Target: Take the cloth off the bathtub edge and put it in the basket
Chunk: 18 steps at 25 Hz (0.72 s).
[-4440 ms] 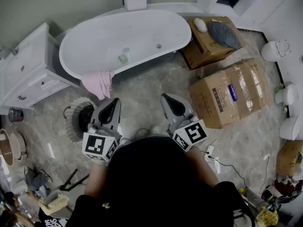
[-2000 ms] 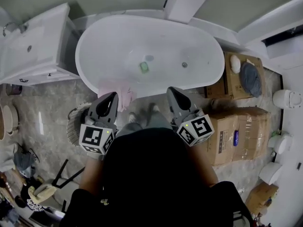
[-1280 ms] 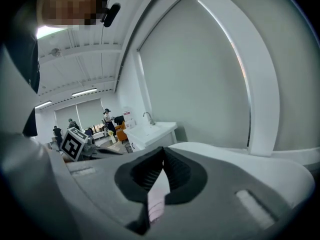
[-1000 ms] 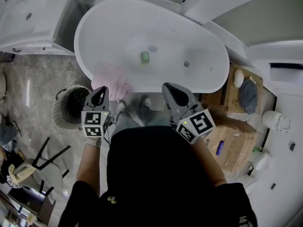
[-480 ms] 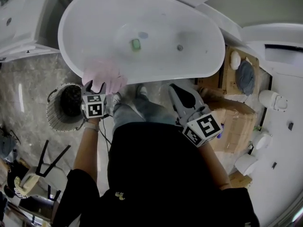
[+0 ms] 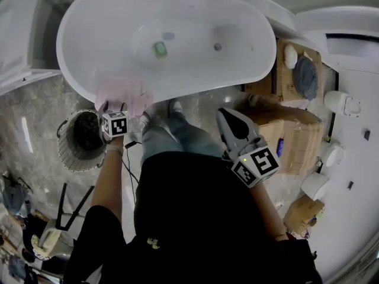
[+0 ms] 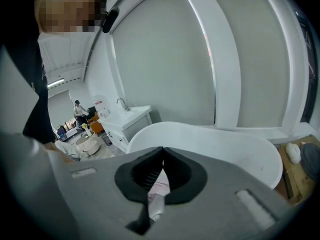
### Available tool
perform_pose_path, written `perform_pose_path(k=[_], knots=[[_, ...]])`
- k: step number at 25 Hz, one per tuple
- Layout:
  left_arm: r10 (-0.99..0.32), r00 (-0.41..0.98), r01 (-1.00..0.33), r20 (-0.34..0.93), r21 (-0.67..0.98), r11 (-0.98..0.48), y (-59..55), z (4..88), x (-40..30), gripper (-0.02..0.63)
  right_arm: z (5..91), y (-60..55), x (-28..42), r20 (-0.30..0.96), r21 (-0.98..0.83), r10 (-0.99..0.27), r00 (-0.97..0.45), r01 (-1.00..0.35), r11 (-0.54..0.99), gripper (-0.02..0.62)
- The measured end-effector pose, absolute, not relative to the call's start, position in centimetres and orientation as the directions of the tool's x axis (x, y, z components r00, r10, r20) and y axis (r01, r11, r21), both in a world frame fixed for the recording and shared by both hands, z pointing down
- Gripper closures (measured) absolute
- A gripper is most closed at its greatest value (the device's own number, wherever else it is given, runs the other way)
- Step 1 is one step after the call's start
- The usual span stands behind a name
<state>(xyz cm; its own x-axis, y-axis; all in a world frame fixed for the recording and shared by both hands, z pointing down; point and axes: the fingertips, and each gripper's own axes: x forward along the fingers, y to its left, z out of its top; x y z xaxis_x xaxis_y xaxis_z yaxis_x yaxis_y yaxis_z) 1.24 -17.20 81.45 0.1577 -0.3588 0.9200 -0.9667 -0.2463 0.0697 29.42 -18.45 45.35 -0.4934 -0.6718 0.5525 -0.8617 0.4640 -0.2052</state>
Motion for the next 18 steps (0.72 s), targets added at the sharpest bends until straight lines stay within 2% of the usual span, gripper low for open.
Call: perform_pose_path(k=[8,18], knots=[[-0.399,0.061,-0.962,0.915,-0.053,-0.269,-17.2,83.0,1.0,0.329,45.7,-17.6,31.3,0.561,-0.207,-0.691,-0.456,-0.885,0.417,0.598],[-0.376,0.091,-0.968,0.922,-0.006,-0.249,-17.4,82.7,1.5,0.480,46.3,-17.3,31.7,0.554,-0.234,-0.687,-0.470,-0.880,0.413,0.598]])
